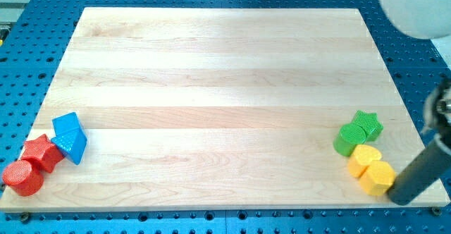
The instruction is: Touch the right side of green circle
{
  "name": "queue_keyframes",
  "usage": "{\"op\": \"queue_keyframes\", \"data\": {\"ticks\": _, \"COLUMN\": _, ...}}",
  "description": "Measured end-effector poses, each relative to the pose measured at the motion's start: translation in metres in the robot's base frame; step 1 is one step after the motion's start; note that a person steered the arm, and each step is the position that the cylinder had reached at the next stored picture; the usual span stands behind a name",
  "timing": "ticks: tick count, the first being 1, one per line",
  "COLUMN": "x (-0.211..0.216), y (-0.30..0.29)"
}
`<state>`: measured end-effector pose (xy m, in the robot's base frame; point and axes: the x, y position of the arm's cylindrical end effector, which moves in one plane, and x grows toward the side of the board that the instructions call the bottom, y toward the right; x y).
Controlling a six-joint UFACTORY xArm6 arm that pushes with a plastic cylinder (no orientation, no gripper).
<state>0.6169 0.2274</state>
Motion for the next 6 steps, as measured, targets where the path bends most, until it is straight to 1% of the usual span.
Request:
{"op": "queue_keyframes", "data": {"ticks": 1, "x": 0.0, "y": -0.028}}
{"op": "queue_keyframes", "data": {"ticks": 3, "x": -0.024, "y": -0.04}}
{"op": "queue_keyframes", "data": {"ticks": 4, "x": -0.029, "y": 0.002}}
{"op": "queue_keyframes", "data": {"ticks": 5, "x": -0.067, "y": 0.014}}
{"op": "queue_keyframes", "data": {"ticks": 6, "x": -0.088, "y": 0.012}}
